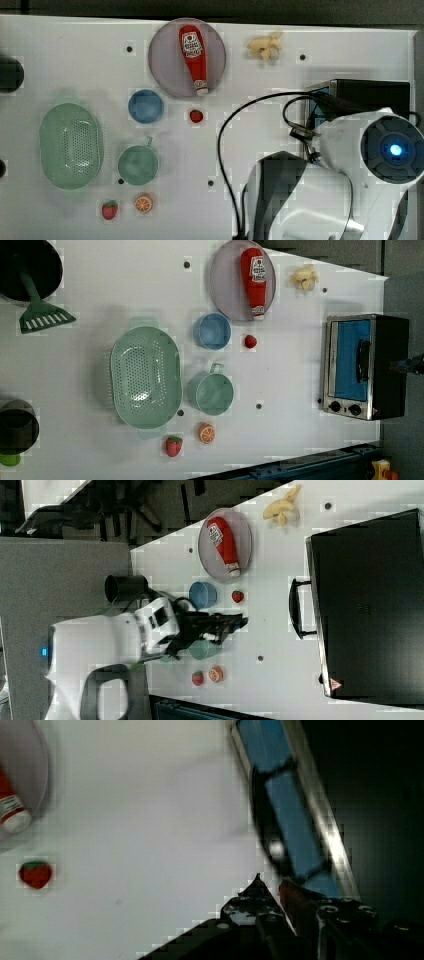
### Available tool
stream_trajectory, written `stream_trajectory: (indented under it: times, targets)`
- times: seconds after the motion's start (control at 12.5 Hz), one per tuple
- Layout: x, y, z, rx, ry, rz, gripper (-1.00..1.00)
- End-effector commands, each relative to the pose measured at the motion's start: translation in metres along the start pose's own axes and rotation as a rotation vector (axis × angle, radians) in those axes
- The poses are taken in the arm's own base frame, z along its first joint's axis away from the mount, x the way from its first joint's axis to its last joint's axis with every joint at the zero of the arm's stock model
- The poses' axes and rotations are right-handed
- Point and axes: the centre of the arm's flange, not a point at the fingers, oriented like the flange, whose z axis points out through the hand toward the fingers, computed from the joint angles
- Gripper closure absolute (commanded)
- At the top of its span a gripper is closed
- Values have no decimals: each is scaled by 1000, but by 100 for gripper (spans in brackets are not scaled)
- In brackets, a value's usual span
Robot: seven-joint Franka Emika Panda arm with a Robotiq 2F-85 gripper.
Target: Flap open oven.
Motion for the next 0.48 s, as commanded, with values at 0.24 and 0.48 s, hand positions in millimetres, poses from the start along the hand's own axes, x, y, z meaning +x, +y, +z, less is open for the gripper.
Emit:
stream_trajectory:
  times: [0.24, 0.48]
  targets:
    - [8, 35, 54, -15, 11, -299, 65]
    - [9, 51, 88, -26, -18, -309, 65]
